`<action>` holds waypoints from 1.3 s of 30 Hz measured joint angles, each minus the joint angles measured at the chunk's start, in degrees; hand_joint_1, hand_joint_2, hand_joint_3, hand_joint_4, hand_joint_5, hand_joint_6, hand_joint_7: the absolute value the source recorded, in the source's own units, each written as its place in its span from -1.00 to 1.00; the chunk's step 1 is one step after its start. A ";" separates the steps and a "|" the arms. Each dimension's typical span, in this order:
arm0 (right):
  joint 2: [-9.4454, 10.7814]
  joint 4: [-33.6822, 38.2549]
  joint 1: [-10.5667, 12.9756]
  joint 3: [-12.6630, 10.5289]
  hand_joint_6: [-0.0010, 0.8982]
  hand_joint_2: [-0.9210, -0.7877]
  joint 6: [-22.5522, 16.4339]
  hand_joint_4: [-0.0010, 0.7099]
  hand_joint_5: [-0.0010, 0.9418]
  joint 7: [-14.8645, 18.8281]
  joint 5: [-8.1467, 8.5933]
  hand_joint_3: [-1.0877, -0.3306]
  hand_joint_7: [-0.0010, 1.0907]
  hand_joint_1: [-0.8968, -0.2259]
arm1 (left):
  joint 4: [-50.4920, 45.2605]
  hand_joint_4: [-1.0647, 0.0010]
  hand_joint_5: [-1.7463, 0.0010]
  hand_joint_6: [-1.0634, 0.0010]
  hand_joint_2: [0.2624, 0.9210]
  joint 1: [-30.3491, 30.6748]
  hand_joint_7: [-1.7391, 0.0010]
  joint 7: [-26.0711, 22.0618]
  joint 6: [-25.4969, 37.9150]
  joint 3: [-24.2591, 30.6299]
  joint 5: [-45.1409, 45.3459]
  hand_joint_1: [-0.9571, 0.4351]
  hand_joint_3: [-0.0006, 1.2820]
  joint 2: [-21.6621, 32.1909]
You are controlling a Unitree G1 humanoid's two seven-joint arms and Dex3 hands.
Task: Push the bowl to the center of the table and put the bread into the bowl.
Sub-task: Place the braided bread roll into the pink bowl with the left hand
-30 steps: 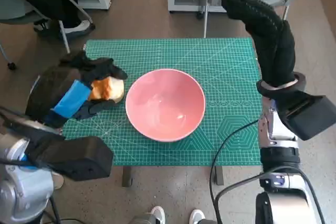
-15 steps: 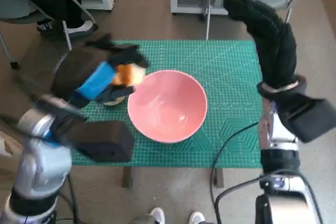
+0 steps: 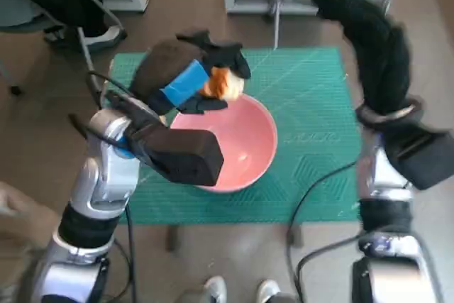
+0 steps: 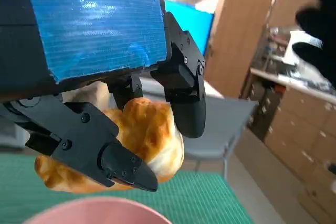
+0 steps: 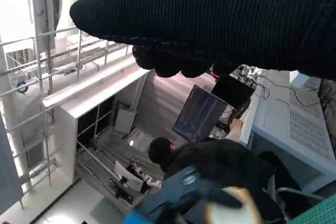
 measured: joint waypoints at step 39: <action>-0.48 -0.21 1.27 -0.13 -0.88 -1.00 -1.19 -0.45 -1.00 -2.01 -1.55 -0.18 -0.37 -0.25 | 7.50 -0.08 -0.74 -0.17 0.27 -2.27 -0.26 -3.70 3.65 -3.99 -0.53 0.38 -0.11 -3.69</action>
